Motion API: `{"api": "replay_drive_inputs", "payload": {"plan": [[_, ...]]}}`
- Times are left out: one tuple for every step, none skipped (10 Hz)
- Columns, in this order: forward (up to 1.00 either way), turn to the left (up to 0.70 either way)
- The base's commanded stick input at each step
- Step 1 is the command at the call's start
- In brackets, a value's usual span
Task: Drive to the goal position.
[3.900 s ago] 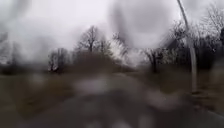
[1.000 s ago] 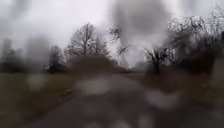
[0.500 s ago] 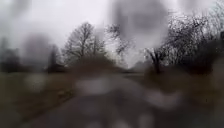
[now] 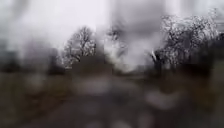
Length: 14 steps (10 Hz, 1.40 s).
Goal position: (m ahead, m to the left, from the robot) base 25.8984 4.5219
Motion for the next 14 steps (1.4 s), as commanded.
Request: {"api": "replay_drive_inputs", "payload": {"plan": [[0.85,0.00],[0.85,0.00],[0.85,0.00],[0.85,0.00],[0.85,0.00],[0.85,0.00],[0.85,0.00],[0.85,0.00],[0.85,0.00],[0.85,0.00],[0.85,0.00],[0.85,0.00],[0.85,0.00],[0.85,0.00]]}}
